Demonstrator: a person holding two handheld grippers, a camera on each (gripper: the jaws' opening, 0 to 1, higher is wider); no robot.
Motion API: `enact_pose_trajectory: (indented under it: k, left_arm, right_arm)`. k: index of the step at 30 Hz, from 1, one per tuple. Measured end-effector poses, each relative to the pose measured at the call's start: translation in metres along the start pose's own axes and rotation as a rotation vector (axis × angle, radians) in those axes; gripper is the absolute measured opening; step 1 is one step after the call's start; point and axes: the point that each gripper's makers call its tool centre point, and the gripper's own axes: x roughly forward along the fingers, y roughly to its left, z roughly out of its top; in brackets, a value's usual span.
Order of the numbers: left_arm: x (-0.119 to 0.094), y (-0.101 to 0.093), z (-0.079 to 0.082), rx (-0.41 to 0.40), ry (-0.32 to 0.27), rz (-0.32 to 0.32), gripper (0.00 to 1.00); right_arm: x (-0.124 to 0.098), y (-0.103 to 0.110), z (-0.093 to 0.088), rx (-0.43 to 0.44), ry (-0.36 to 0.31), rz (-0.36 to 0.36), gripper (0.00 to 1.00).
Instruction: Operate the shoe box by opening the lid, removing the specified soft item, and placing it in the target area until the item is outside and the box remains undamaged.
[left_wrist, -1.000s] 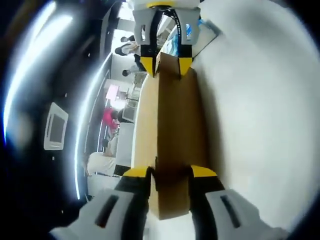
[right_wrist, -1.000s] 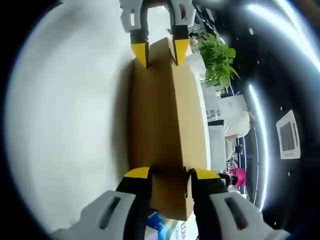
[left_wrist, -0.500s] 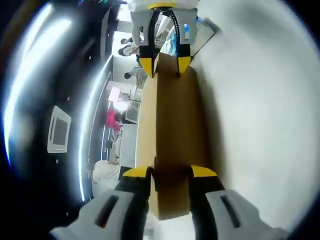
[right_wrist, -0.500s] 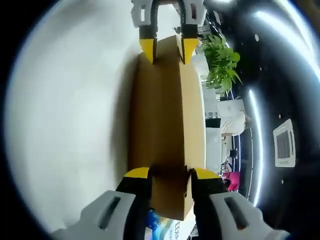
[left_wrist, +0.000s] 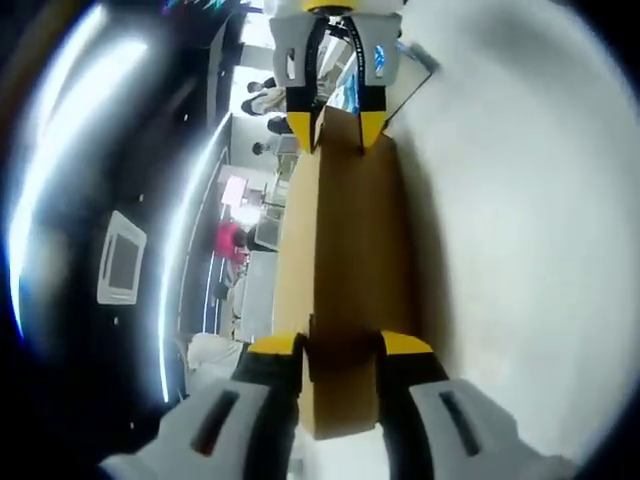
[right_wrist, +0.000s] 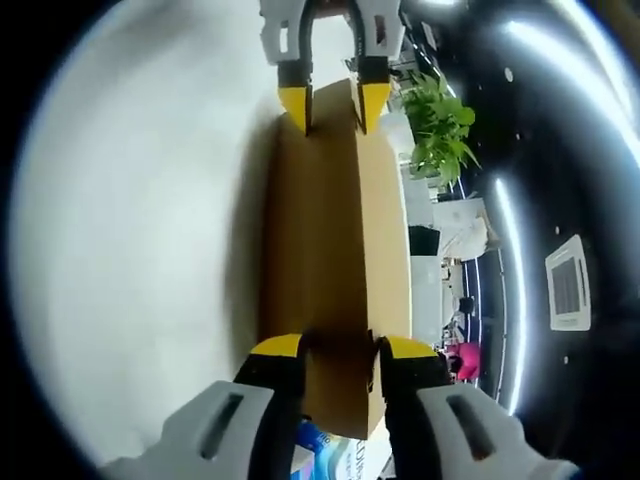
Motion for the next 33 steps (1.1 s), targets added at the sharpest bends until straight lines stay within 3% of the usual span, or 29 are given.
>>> enact_pose_trajectory:
  k: [8,14,33]
  left_arm:
    - [0.0,0.001,0.001,-0.004,-0.007,0.006,0.29]
    - [-0.002,-0.001,0.003,-0.003,-0.008,0.007,0.29]
    - [-0.036,-0.017,0.028,-0.012,-0.037,0.0,0.28]
  right_arm:
    - [0.004,0.001,-0.004,-0.036,-0.018,-0.048,0.3]
    - [-0.001,0.002,-0.002,-0.016,-0.023,-0.05,0.29]
    - [-0.045,0.022,0.0,0.047,-0.019,-0.031,0.29]
